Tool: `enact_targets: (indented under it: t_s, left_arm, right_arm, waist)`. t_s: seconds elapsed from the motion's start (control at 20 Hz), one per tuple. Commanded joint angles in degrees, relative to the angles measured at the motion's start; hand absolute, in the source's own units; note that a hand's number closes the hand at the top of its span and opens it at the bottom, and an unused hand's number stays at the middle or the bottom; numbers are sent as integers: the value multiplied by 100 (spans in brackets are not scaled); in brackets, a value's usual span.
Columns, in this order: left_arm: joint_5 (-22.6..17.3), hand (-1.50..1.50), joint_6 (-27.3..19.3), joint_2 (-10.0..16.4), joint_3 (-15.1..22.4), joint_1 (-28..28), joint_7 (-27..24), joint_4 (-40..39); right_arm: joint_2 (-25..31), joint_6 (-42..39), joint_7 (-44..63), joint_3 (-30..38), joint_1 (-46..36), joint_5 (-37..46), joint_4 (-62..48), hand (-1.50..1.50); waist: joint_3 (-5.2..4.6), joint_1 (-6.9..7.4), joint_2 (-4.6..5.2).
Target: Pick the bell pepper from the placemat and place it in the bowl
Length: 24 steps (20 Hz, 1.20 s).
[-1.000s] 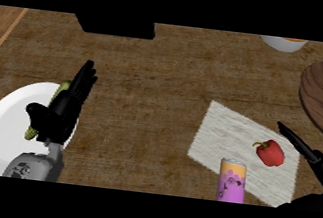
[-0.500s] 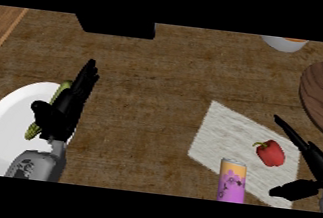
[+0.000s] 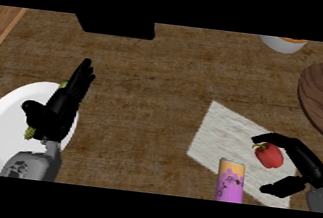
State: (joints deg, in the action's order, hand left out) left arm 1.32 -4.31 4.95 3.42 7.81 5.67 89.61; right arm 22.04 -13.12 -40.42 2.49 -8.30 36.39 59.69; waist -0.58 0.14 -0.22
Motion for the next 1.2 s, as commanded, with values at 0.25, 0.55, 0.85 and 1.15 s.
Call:
enact_targets:
  t_s: [0.25,0.55,0.85,1.15]
  left_arm:
    - [87,0,47,-96,5,-6,-347,-392]
    - [31,0,-25,-99,-94,-18,-211,-160]
    - [13,0,99,-39,-160,-125,-435,-378]
    - [158,0,-93,-113,38,-234,137,364]
  right_arm:
    - [-281,427,-648,-365,51,464,-382,150]
    - [-142,-887,657,449,330,-657,439,150]
    - [-596,-1139,1141,606,1431,-1416,2436,150]
    - [-721,-1236,1535,1087,1609,-2236,4287,150]
  waist:
    - [58,-12,29]
    - [48,-83,6]
    - [49,-110,1]
    - [50,-107,-25]
